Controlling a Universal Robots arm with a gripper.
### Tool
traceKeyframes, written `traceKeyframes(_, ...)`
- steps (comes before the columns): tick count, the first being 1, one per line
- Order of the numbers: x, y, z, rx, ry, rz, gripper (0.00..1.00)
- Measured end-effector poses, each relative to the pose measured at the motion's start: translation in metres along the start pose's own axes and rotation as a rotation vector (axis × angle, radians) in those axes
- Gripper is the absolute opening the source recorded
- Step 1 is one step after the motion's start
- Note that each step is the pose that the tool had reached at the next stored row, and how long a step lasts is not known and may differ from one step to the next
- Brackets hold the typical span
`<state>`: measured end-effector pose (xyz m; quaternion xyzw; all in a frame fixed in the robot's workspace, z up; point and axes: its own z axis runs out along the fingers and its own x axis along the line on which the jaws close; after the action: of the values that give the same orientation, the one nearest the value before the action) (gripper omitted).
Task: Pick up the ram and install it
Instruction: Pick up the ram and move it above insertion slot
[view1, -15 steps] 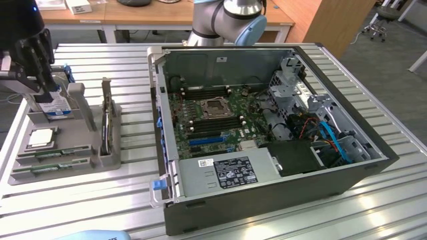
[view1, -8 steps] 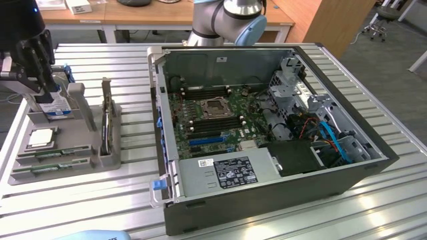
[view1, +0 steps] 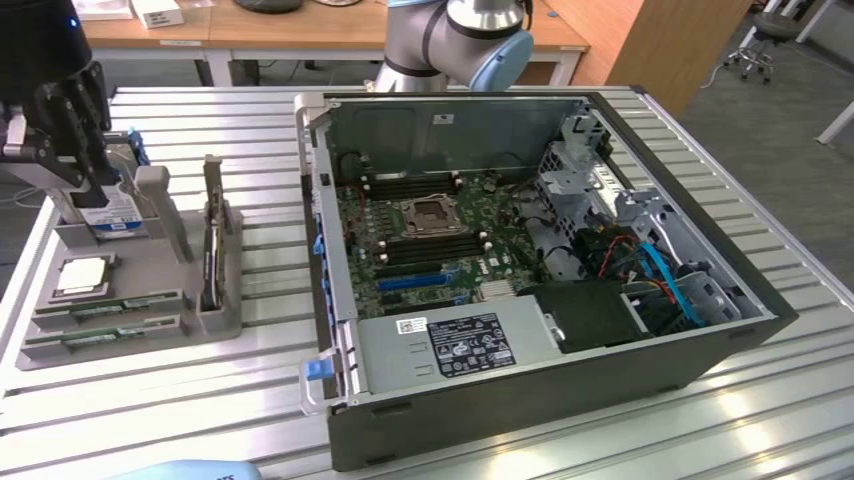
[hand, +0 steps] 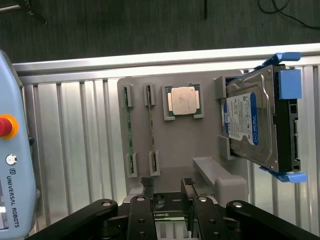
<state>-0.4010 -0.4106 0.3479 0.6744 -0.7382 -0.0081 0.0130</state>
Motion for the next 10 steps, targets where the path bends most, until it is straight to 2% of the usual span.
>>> traceKeyframes(10, -0.0002, -0.0002, 0.0091, 0.0000, -0.0001, 0.000, 0.35)
